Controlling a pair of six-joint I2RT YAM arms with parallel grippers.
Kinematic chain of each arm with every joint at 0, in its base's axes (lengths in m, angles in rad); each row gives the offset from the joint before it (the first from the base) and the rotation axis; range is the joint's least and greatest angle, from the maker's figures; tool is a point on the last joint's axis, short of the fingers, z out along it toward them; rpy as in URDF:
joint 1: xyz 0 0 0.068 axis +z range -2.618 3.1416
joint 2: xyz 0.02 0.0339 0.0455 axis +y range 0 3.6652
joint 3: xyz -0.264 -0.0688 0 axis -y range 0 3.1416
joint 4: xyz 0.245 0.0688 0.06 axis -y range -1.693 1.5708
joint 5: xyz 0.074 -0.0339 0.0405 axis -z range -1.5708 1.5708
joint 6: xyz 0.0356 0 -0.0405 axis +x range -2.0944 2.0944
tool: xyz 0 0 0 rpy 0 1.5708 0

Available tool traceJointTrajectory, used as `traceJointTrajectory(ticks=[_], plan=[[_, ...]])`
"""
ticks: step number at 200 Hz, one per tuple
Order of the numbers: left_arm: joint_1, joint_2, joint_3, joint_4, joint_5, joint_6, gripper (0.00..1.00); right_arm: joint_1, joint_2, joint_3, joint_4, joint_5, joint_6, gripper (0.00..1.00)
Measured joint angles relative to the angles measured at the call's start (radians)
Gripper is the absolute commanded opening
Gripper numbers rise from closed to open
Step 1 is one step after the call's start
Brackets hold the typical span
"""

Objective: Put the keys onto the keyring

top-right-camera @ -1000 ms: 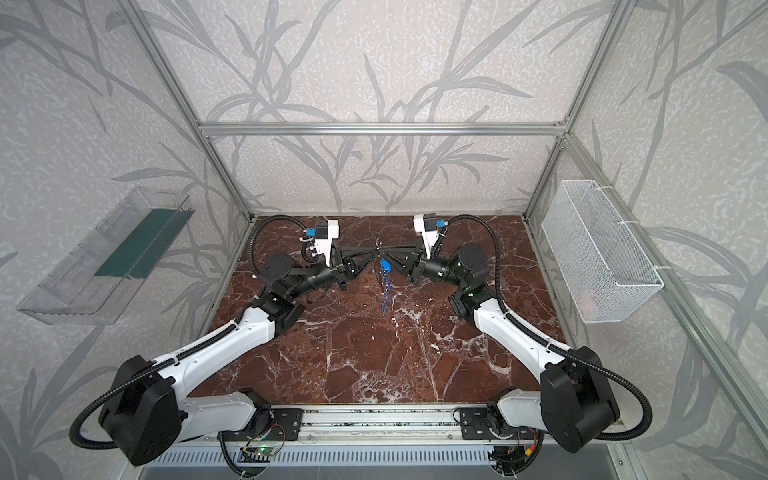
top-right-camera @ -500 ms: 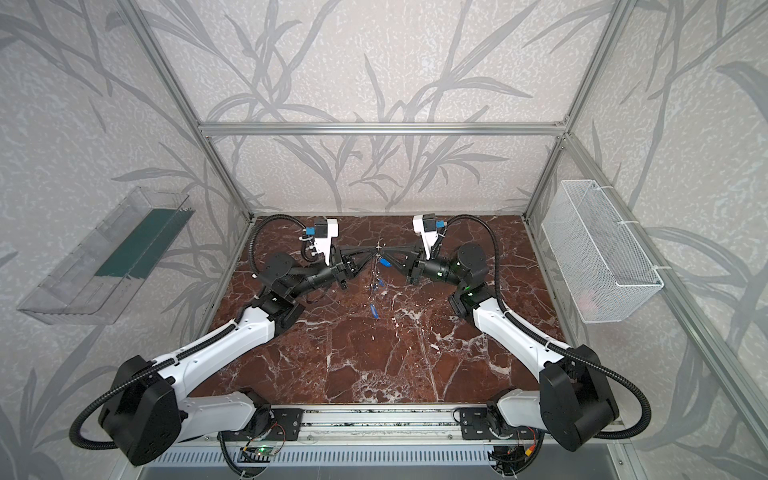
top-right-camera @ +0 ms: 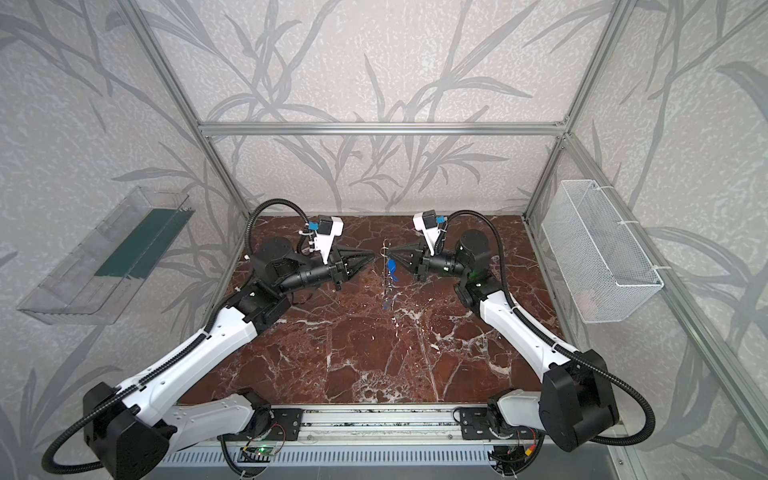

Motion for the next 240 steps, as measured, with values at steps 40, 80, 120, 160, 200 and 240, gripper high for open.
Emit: traceJointTrajectory(ticks=[40,80,120,160,200,240], plan=[[0.015,0.013,0.09,-0.215,0.052,0.104,0.13,0.0,-0.023,0.08,-0.206,-0.046,-0.157,0.0],[0.016,0.043,0.102,-0.333,0.095,0.162,0.14,0.007,-0.026,0.087,-0.291,-0.087,-0.208,0.0],[0.016,0.05,0.116,-0.387,0.118,0.195,0.14,0.023,-0.018,0.106,-0.332,-0.106,-0.235,0.0],[0.017,0.056,0.145,-0.416,0.133,0.219,0.14,0.04,0.0,0.133,-0.366,-0.109,-0.269,0.0],[0.018,0.058,0.152,-0.424,0.147,0.222,0.14,0.051,0.013,0.14,-0.403,-0.108,-0.297,0.0],[0.019,0.062,0.152,-0.424,0.151,0.222,0.14,0.064,0.013,0.141,-0.427,-0.108,-0.316,0.0]])
